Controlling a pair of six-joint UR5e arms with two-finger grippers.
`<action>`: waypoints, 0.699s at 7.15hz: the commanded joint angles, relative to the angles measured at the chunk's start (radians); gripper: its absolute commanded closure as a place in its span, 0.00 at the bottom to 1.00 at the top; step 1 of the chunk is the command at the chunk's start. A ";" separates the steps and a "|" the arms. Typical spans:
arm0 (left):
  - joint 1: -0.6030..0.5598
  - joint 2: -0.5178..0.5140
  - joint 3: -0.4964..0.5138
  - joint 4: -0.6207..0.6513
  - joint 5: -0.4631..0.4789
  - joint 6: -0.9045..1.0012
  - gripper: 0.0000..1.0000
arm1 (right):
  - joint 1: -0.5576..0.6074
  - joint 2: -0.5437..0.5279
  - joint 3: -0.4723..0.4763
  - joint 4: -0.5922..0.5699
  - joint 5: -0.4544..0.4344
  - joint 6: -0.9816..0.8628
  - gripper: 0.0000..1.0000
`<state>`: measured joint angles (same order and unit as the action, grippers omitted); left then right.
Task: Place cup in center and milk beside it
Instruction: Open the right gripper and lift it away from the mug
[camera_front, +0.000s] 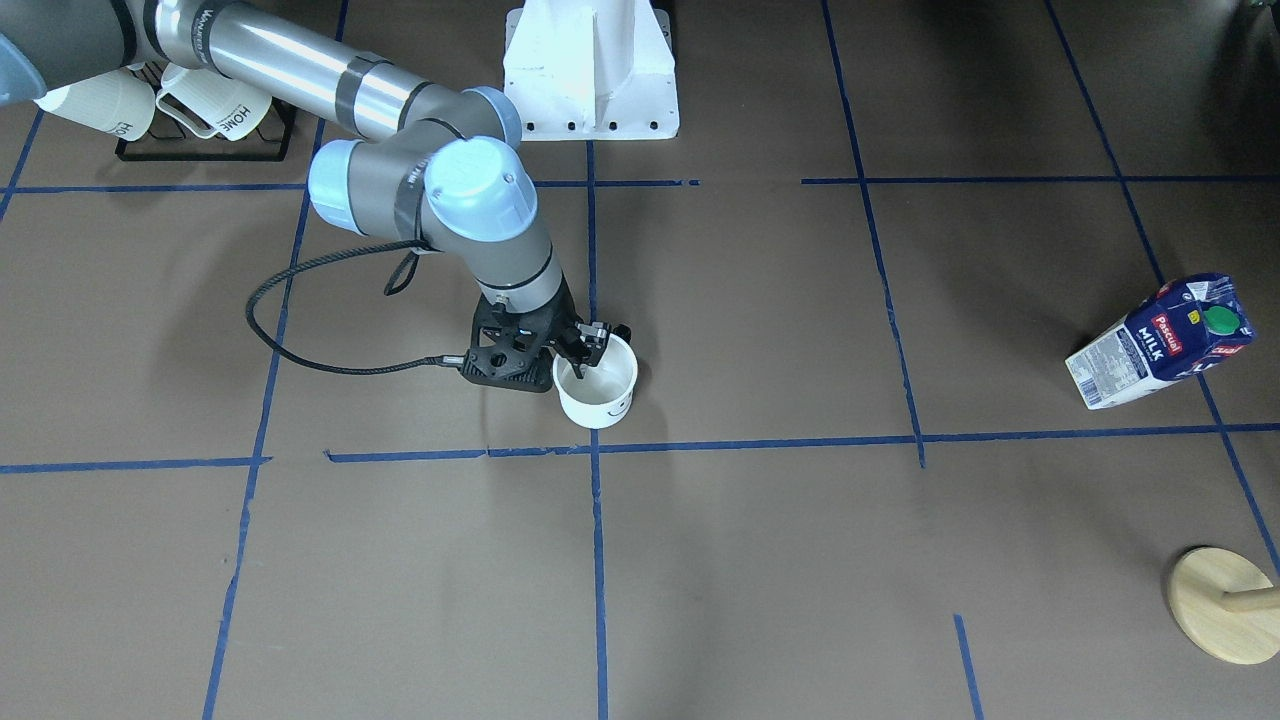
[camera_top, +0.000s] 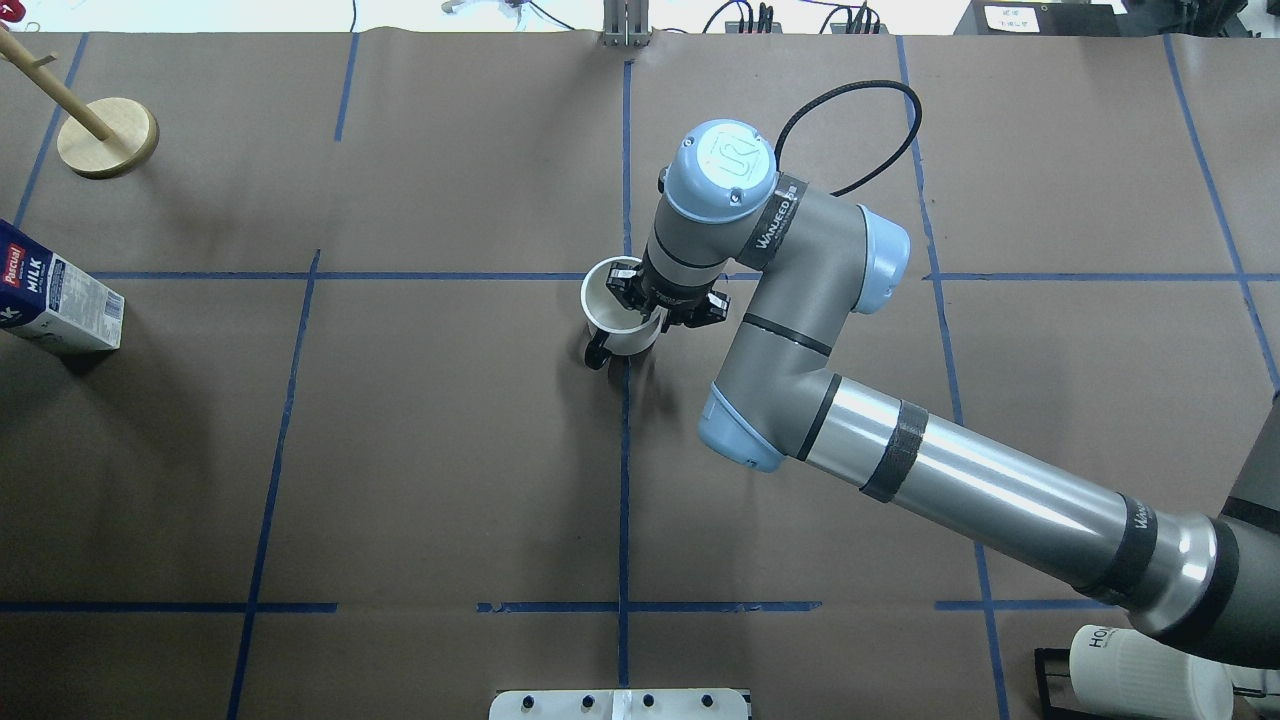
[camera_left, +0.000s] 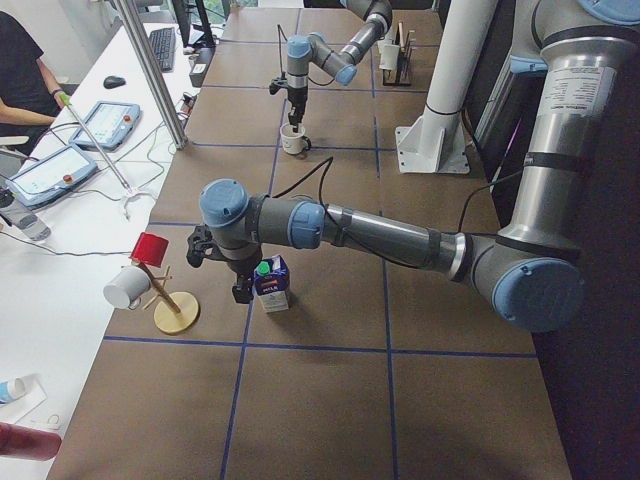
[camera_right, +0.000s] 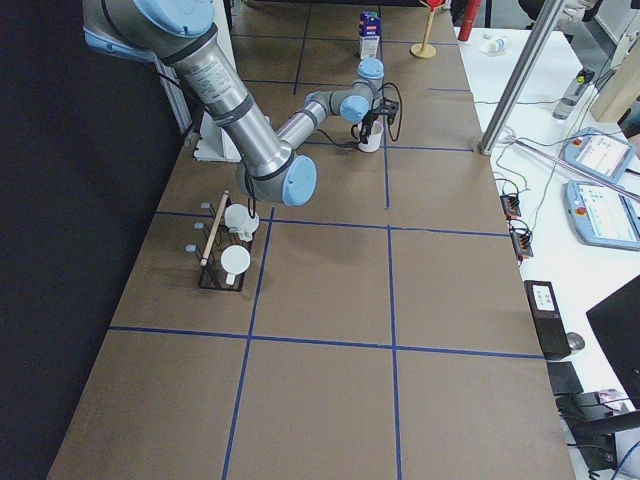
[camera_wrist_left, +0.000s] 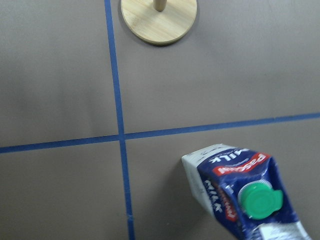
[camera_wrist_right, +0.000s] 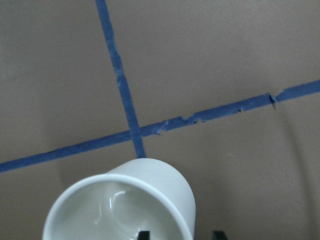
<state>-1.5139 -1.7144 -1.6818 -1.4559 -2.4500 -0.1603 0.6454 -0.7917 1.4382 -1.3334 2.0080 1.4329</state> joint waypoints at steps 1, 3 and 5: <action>0.082 -0.005 -0.010 -0.052 0.005 -0.183 0.00 | 0.132 -0.212 0.220 0.006 0.117 -0.067 0.00; 0.129 0.005 0.002 -0.119 0.014 -0.242 0.00 | 0.166 -0.281 0.240 0.011 0.132 -0.190 0.00; 0.181 0.006 0.011 -0.126 0.088 -0.246 0.00 | 0.166 -0.282 0.240 0.013 0.130 -0.189 0.00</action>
<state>-1.3651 -1.7099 -1.6749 -1.5738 -2.4168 -0.3993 0.8092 -1.0686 1.6765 -1.3223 2.1382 1.2489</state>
